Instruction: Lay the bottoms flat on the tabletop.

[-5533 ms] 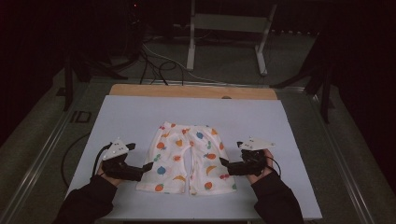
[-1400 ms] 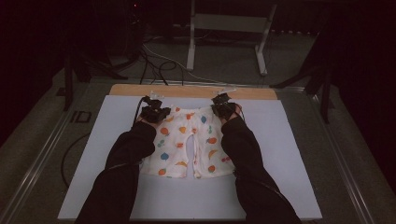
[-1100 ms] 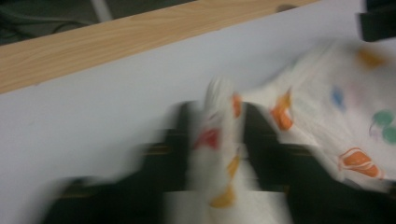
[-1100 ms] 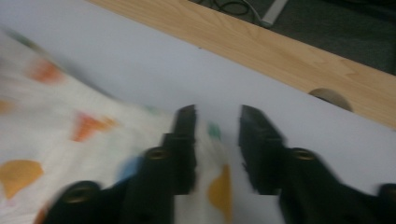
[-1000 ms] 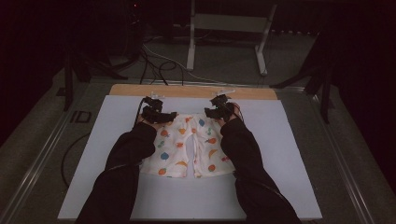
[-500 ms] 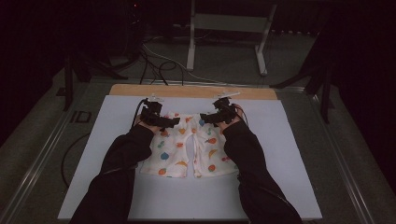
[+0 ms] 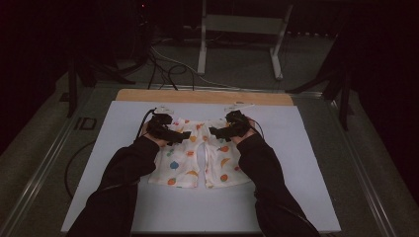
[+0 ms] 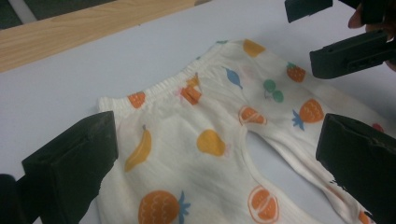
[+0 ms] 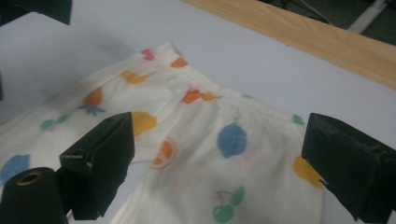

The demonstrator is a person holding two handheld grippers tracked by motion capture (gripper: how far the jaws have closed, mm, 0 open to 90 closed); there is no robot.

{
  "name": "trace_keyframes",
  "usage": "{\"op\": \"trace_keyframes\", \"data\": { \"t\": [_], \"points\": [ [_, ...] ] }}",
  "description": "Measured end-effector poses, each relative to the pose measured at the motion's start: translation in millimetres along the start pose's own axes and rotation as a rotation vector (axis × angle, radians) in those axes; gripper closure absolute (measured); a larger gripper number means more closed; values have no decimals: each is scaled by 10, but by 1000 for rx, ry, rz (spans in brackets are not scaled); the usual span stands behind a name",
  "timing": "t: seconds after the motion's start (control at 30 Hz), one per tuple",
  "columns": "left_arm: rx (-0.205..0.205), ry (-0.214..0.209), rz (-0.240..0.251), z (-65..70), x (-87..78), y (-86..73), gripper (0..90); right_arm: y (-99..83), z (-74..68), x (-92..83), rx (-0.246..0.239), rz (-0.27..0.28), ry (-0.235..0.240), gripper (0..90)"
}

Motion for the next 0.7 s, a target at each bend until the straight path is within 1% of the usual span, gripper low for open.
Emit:
{"op": "trace_keyframes", "data": {
  "t": [0.03, 0.07, 0.1, 0.13, 0.17, 0.2, 0.23, 0.3, 0.33, 0.37, 0.4, 0.47, 0.57, 0.6, 0.63, 0.7],
  "points": [
    [6, -9, -4, 21, -8, -14, 2, -13, -23, -13, -13, -6, 2, 95],
    [25, -15, -4, 38, -21, -28, 2, -13, -23, -13, -13, -6, 2, 95],
    [42, -17, -3, 58, -36, -39, 2, -26, -42, -32, -33, -13, -2, 96],
    [53, -18, -2, 70, -52, -47, 2, -26, -42, -32, -33, -13, -2, 96],
    [50, -27, 0, 83, -71, -53, 2, -34, -51, -42, -37, -14, 1, 96],
    [50, -27, 0, 83, -71, -53, 2, -34, -51, -42, -37, -14, 1, 96],
    [49, -42, 4, 109, -117, -70, 2, -69, -80, -81, -48, -20, 5, 95],
    [48, -49, 5, 125, -158, -89, 2, -90, -93, -106, -52, -25, 6, 96],
    [44, -56, 12, 140, -180, -94, 2, -103, -107, -120, -48, -24, 23, 95],
    [52, -60, 9, 152, -203, -108, 2, -120, -120, -135, -42, -26, 25, 95],
    [61, -63, 9, 165, -227, -119, 2, -140, -123, -155, -54, -33, 22, 95],
    [71, -69, 17, 186, -273, -140, 2, -176, -151, -184, -58, -37, 26, 95],
    [63, -76, 26, 201, -314, -161, 2, -221, -191, -221, -56, -26, 47, 95],
    [70, -79, 31, 212, -353, -186, 2, -235, -209, -238, -65, -17, 51, 95],
    [70, -81, 35, 219, -375, -197, 2, -242, -219, -247, -66, -11, 46, 95],
    [68, -90, 41, 233, -411, -226, 2, -269, -255, -267, -66, -4, 57, 95]
  ]
}}
Point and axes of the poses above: each handheld gripper's, and its own axes: x roughly forward along the jaws, y roughly out of its top, z roughly to its right, the point moved 8 cm from there along x, roughly forward along the jaws, and after that the axes turned 12 degrees about y, right-handed, at the moved point
